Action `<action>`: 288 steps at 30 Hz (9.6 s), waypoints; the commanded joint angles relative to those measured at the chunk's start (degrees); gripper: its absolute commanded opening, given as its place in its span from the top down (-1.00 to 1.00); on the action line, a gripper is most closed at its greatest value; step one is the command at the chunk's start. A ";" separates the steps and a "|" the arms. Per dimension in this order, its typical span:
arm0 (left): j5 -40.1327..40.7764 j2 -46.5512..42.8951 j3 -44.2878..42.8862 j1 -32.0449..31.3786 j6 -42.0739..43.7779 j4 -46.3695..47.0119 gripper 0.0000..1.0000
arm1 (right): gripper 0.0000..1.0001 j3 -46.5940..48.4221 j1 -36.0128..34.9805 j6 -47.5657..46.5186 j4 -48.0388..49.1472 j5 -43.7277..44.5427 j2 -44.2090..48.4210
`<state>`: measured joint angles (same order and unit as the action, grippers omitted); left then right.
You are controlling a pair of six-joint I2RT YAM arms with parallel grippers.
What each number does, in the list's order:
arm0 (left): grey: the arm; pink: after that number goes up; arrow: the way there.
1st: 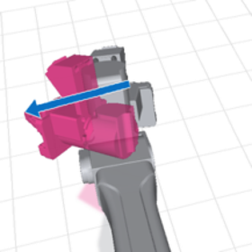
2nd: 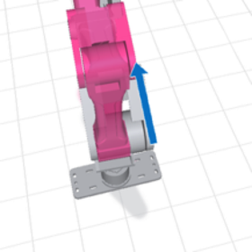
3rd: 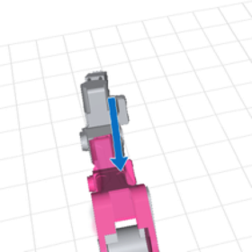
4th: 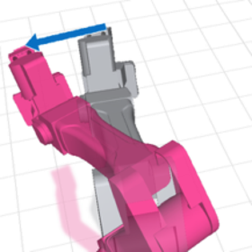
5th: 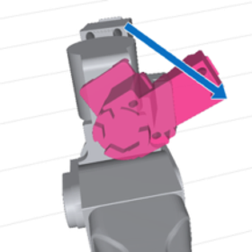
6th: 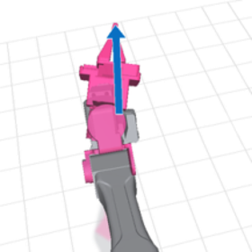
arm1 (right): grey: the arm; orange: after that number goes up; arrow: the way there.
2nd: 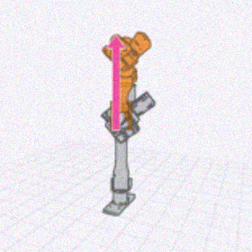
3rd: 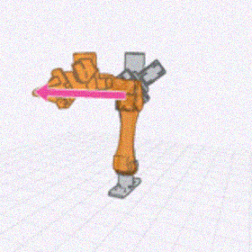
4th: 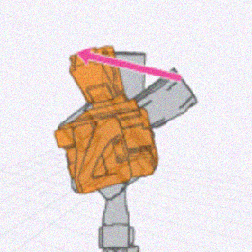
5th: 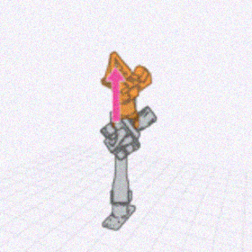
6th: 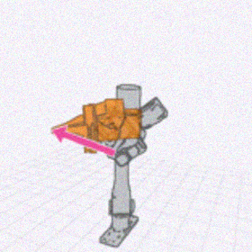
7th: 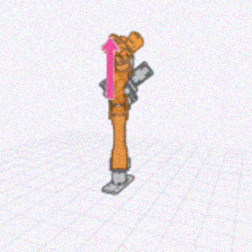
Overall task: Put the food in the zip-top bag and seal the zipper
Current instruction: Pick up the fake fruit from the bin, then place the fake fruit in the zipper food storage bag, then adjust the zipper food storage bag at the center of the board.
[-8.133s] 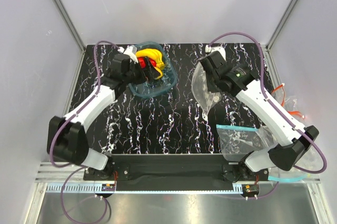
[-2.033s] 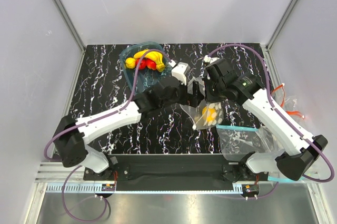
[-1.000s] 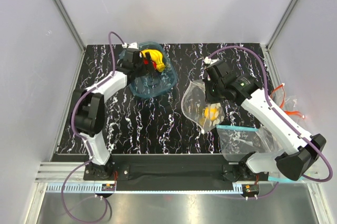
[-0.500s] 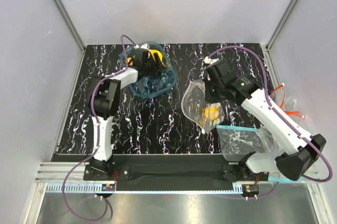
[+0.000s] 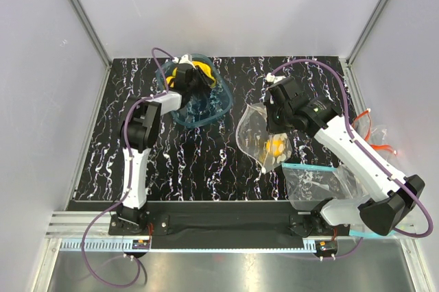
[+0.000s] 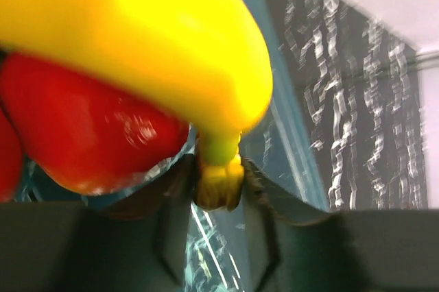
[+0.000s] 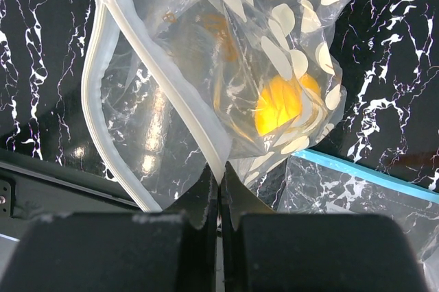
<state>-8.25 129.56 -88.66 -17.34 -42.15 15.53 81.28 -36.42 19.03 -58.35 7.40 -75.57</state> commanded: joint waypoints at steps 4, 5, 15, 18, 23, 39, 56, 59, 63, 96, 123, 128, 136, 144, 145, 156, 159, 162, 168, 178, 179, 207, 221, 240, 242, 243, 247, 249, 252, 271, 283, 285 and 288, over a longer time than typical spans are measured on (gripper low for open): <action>-0.10 -4.74 3.66 0.03 1.89 11.80 0.62 | 1.00 -0.59 0.39 -0.83 0.96 -0.37 1.48; -0.36 -5.71 5.59 0.03 2.25 12.15 0.66 | 1.00 -0.59 0.48 -0.83 1.04 -0.45 1.48; -2.81 -22.13 16.66 0.03 10.77 14.78 0.82 | 1.00 -0.59 0.83 -1.01 2.53 -1.60 1.48; -6.07 -26.19 18.17 0.12 12.70 15.23 0.85 | 1.00 -0.33 1.18 -1.10 2.98 -3.00 0.95; -11.51 -34.70 23.00 0.12 13.24 14.62 0.90 | 1.00 0.29 1.79 -0.92 4.64 -5.28 0.42; -25.06 -63.80 31.80 -9.19 3.13 6.63 0.90 | 1.00 -1.38 2.85 3.56 13.25 -12.58 1.12; -26.37 -78.41 41.63 -26.59 -4.86 9.78 0.89 | 1.00 -8.32 6.01 8.92 24.06 -19.88 3.94; -26.82 -76.30 42.60 -28.79 -5.40 12.06 0.90 | 1.00 -8.59 6.28 9.27 24.42 -20.23 4.73; -28.05 -74.01 43.40 -29.94 -6.71 15.76 0.91 | 1.00 -8.15 6.54 9.27 23.98 -20.23 6.13; -35.17 -53.55 52.18 -26.08 -21.47 58.78 1.00 | 1.00 -18.60 9.26 12.26 27.93 -20.32 17.82; -29.90 -34.29 56.14 -25.46 -36.07 79.03 1.00 | 1.00 -30.03 9.97 19.65 38.48 -19.52 29.78; -30.77 -33.31 54.12 -25.81 -38.53 79.83 1.00 | 1.00 -30.65 9.97 20.26 39.27 -20.05 29.52; -32.44 -39.99 50.70 -25.90 -30.90 62.28 0.89 | 1.00 -29.69 9.97 22.11 38.66 -26.02 26.44; -30.86 -47.29 44.37 -25.90 -18.67 30.62 0.72 | 1.00 -28.54 9.88 22.11 36.73 -28.05 27.58; -31.21 -46.86 44.71 -25.90 -18.76 30.53 0.71 | 0.99 -28.45 9.97 22.19 36.55 -27.62 27.76; -23.24 -46.59 32.17 -28.97 5.13 -12.51 0.48 | 1.00 -27.67 9.88 21.58 36.91 -29.55 26.26; -20.50 -45.27 29.00 -29.24 9.98 -19.21 0.34 | 1.00 -26.70 9.97 20.79 35.94 -29.98 25.83; -17.68 -44.39 25.66 -29.94 13.67 -25.09 0.02 | 1.00 -25.91 9.97 20.00 34.89 -30.78 25.21; -15.92 -47.64 22.05 -30.12 16.40 -31.25 -0.53 | 1.00 -24.33 9.97 18.15 31.73 -27.36 25.12; -10.30 -58.87 22.47 -31.26 20.97 -40.84 -0.73 | 1.00 -25.20 9.97 17.53 32.24 -23.13 24.07; -9.51 -60.02 23.44 -31.43 20.97 -40.67 -0.74 | 1.00 -25.20 9.97 17.62 32.59 -23.13 24.07; 12.40 -62.58 42.08 -34.00 6.92 -18.26 -0.58 | 1.00 -29.95 9.97 22.11 40.33 -19.97 27.05; -2.38 -53.71 39.27 -25.11 3.22 -9.82 -0.23 | 1.00 -30.91 9.97 21.93 41.39 -20.67 26.44; 1.84 -55.73 36.63 -24.49 4.01 -12.45 -0.21 | 1.00 -30.83 9.88 21.84 41.21 -21.20 26.18; 1.05 -53.98 36.02 -24.49 3.74 -12.37 -0.15 | 1.00 -30.74 9.88 22.02 41.38 -21.28 26.18; 0.78 -53.45 35.93 -24.41 3.66 -12.45 -0.12 | 1.00 -30.65 9.97 21.93 41.30 -21.20 26.18; 1.04 -51.43 37.33 -24.58 2.69 -11.05 -0.08 | 1.00 -30.21 9.97 22.02 40.86 -21.37 25.65; 0.69 -50.81 37.86 -24.67 2.34 -10.35 -0.08 | 1.00 -30.12 9.97 22.11 40.77 -21.72 25.47; -0.44 -49.49 37.34 -24.67 2.25 -9.29 0.05 | 1.00 -29.86 9.97 21.93 40.59 -22.69 24.86; -20.48 -48.18 8.77 -28.36 10.17 -33.12 1.00 | 1.00 -9.12 9.01 11.38 19.76 -20.67 6.58; -27.17 -38.07 8.25 -31.42 6.12 -26.18 1.00 | 1.00 -0.93 9.00 6.80 9.55 -7.15 4.11; -26.73 -38.41 9.29 -31.61 4.28 -23.02 1.00 | 1.00 -3.39 8.91 7.60 13.59 -14.92 4.73; -27.16 -40.69 13.50 -29.16 2.78 -19.66 1.00 | 1.00 -4.19 8.74 6.21 10.99 -10.87 5.34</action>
<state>-32.36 93.25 -75.77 -48.71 -36.62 -12.21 77.84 -27.27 26.28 -48.73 -2.20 -71.90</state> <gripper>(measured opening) 0.012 0.012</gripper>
